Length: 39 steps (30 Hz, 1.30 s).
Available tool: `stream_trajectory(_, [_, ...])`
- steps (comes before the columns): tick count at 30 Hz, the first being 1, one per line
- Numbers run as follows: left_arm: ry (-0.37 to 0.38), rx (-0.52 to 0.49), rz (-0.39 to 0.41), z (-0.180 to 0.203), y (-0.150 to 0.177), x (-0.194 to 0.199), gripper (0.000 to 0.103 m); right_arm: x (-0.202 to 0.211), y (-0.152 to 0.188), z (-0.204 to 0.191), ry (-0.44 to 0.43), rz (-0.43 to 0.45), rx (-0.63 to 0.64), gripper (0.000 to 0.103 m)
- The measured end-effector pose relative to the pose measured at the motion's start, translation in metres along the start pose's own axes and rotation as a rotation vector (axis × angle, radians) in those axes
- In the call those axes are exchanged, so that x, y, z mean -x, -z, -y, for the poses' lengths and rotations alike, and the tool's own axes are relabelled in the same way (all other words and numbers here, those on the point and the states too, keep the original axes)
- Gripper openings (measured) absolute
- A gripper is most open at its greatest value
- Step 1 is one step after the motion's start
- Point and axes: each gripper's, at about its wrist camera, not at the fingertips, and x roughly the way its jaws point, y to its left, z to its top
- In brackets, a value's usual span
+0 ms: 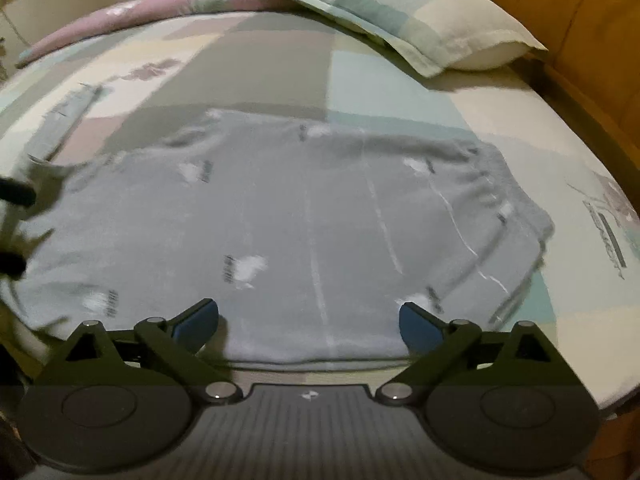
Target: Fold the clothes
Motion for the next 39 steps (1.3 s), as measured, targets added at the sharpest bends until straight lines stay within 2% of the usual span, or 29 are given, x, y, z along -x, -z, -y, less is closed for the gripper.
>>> stream_trajectory(5, [-0.158,0.116,-0.019,-0.046,0.003,0.028,0.081,0.015,-0.01,-0.028,-0.114,0.039,0.027,0.099])
stream_trajectory(7, [-0.187,0.14,-0.029,-0.06,0.01,0.036,0.081,0.021,-0.014,-0.04,-0.18,0.053,0.022,0.099])
stream_trajectory(10, [-0.191,0.188,-0.05,-0.08,0.02,0.044,0.081,0.026,-0.022,-0.058,-0.291,0.06,-0.007,0.099])
stream_trajectory(16, [-0.162,0.334,-0.042,-0.116,0.039,0.052,0.082,0.034,-0.037,-0.108,-0.416,0.058,0.031,0.099])
stream_trajectory(23, [-0.18,0.351,-0.04,-0.137,0.062,0.066,0.082,0.032,-0.071,-0.155,-0.563,0.042,0.092,0.099])
stream_trajectory(30, [-0.231,0.352,-0.062,-0.159,0.077,0.077,0.082,-0.011,-0.13,-0.19,-0.648,0.008,0.128,0.099])
stream_trajectory(33, [-0.241,0.354,-0.061,-0.166,0.081,0.082,0.082,-0.045,-0.155,-0.2,-0.713,-0.06,0.087,0.099])
stream_trajectory(39, [-0.263,0.359,-0.059,-0.18,0.089,0.093,0.082,-0.127,-0.185,-0.212,-0.749,-0.207,0.0,0.099])
